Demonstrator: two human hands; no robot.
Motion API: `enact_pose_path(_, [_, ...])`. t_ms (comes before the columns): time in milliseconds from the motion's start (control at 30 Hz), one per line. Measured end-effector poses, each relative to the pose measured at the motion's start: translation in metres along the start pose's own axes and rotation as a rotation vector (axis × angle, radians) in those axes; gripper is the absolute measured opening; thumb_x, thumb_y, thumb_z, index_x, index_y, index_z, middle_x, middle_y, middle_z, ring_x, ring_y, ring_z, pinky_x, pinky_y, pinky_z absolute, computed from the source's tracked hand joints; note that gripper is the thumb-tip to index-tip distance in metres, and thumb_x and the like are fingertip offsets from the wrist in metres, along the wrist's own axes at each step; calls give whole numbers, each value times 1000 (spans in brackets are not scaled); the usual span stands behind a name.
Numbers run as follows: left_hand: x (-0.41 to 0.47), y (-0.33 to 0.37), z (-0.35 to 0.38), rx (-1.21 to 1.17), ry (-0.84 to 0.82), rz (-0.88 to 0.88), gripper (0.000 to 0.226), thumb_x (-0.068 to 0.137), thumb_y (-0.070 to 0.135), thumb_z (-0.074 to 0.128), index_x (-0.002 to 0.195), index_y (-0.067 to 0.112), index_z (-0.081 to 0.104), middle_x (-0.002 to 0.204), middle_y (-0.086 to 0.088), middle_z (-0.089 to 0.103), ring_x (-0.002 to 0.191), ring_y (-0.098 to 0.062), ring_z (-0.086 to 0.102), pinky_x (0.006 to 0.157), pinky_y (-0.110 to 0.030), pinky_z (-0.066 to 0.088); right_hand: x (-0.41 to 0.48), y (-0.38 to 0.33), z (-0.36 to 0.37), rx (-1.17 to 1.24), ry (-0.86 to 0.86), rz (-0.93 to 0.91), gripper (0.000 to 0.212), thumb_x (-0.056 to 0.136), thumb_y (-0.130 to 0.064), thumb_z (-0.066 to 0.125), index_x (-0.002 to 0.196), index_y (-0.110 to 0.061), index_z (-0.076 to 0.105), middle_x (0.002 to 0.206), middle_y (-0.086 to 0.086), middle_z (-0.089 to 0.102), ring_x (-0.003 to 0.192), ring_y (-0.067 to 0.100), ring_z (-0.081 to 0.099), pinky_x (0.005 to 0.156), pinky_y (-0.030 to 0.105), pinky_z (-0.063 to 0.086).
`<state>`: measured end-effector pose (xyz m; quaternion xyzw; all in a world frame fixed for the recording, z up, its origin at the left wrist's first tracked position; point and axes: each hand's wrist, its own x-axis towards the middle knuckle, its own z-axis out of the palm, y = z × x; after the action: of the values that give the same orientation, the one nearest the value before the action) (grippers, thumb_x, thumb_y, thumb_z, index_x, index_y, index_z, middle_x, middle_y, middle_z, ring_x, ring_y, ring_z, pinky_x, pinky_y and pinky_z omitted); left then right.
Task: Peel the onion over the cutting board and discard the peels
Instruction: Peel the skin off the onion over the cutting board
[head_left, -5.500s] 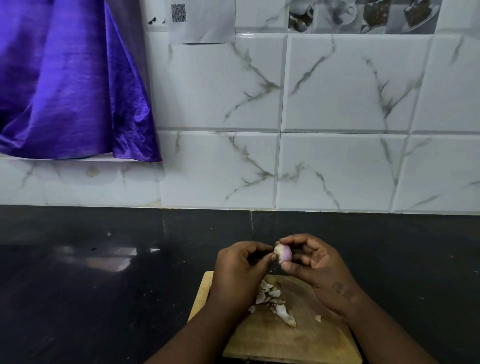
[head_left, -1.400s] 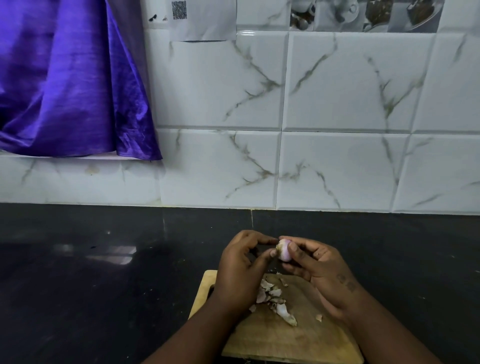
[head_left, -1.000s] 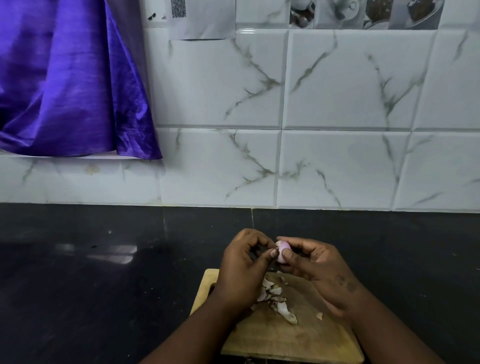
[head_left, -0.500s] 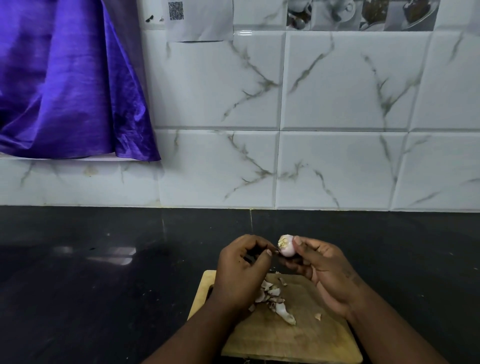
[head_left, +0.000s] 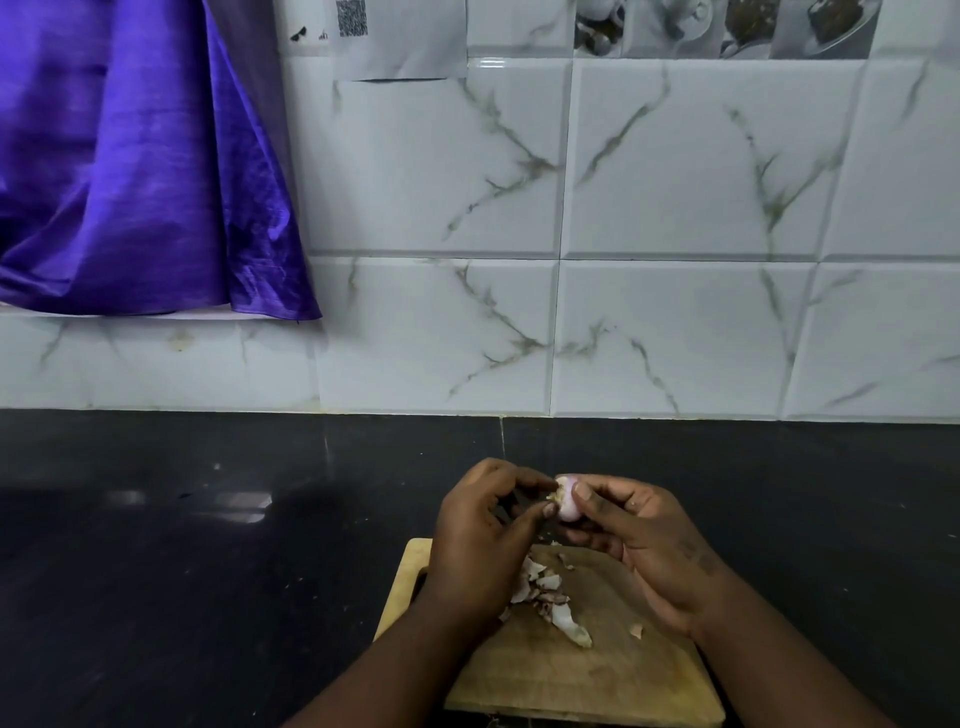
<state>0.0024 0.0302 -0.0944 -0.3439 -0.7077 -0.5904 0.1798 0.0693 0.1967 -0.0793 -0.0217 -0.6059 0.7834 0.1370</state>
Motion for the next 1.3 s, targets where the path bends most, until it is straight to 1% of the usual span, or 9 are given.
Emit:
enact_pose_path(100, [0,-1,0,11,-28,6,20,88,3,83,95,22,81,96,12,69,91,-12,69,76,-23,58,-1,1,-1,-30,4,7,34,80,-21,80,110,-6,81,112,31,75,96,31,71,91,39,62])
enact_pose_path(200, [0,-2,-1,64,-60,1,18,87,7,85,92,24,79,94,13,67,88,-14,67,73,-30,59,-2,-1,-1,-73,10,-16,32,78,-19,82,108,-7,81,106,29,77,93,33,73,84,36,65])
enact_pose_path(367, [0,-6,0,73,-110,-44,20,89,11,84,88,28,73,91,10,66,84,-12,65,69,-26,57,-2,-1,-2,-262,17,-101,37,76,-27,84,110,-13,81,98,14,83,95,29,80,87,38,64])
enact_pose_path(567, [-2,-5,-1,141,-214,-57,16,96,15,74,91,28,65,96,9,63,89,-12,61,74,-28,54,-3,0,-2,-313,9,-128,32,78,-27,83,107,-13,82,96,13,84,93,30,81,81,32,64])
enact_pose_path(733, [-3,0,0,155,-245,-41,14,104,13,61,96,24,60,102,10,58,95,-8,58,75,-14,47,-1,3,1,-99,40,-22,28,79,-23,80,101,-6,83,101,24,80,91,30,76,91,41,62])
enact_pose_path(867, [-3,0,3,165,-225,-16,17,105,7,58,99,24,58,102,12,55,94,-5,56,76,-11,44,-1,1,5,41,77,43,34,81,-25,77,101,1,81,104,25,79,90,27,76,78,29,66])
enact_pose_path(1033, [-2,-2,2,38,-95,-61,26,101,3,65,99,28,62,95,12,63,87,-4,59,74,-13,47,3,-3,-2,117,166,71,38,83,-30,75,101,3,78,84,17,79,70,19,76,61,21,64])
enact_pose_path(1167, [-2,0,1,-26,-80,-39,37,96,0,72,118,29,71,105,14,68,99,-6,66,81,-15,55,2,-2,-3,106,130,94,33,85,-29,76,98,2,79,85,18,78,67,19,75,59,23,63])
enact_pose_path(1300, [-1,-1,2,38,-78,74,27,89,-1,80,108,19,78,105,10,72,100,-9,70,81,-20,58,2,-1,0,66,79,99,35,81,-31,77,98,-1,81,89,20,77,68,20,71,60,24,62])
